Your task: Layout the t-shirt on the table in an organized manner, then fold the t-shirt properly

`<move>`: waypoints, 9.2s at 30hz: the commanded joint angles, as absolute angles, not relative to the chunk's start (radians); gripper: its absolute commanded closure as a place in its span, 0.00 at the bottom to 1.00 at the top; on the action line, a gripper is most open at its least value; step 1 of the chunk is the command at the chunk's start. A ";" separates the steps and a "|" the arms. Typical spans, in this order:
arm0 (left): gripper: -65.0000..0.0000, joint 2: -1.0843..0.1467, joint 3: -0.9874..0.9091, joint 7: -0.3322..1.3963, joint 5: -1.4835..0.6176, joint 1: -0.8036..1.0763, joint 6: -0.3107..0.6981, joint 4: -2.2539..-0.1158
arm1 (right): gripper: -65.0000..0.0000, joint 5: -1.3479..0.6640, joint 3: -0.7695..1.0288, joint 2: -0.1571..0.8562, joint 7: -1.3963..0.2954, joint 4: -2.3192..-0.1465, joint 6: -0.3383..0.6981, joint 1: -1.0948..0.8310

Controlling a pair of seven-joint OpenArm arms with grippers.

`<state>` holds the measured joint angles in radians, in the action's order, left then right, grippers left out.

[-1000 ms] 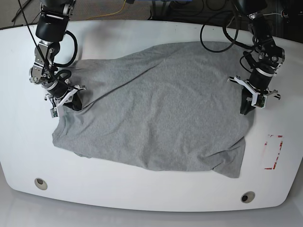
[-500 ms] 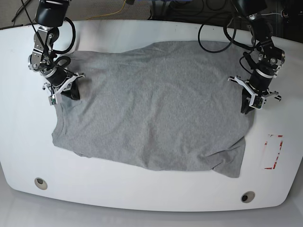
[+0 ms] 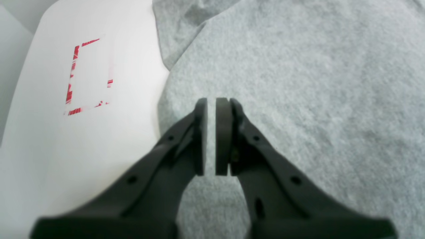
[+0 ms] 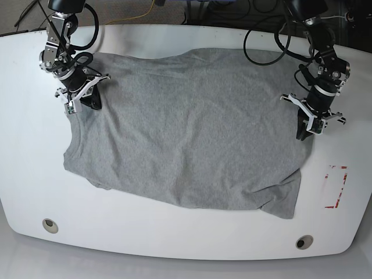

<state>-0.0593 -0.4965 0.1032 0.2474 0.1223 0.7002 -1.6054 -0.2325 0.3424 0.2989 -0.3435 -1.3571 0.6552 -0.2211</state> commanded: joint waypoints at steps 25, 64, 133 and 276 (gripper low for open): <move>0.40 -0.064 -0.496 0.073 0.228 0.117 0.698 -1.662 | 0.48 -0.140 0.487 0.297 -0.676 -1.669 0.662 -0.194; 0.32 -0.067 -0.611 0.236 -0.036 0.209 0.698 -1.669 | 0.36 -0.456 0.834 0.193 -0.889 -1.791 0.664 -0.314; 0.32 -0.070 -0.716 0.288 -0.127 0.232 0.698 -1.664 | 1.00 -0.458 0.704 0.108 -0.889 -1.710 0.668 -0.441; 0.32 -0.084 -0.647 0.288 -0.062 0.239 0.698 -1.685 | 0.73 -0.456 0.403 0.321 -0.816 -1.526 0.698 -0.151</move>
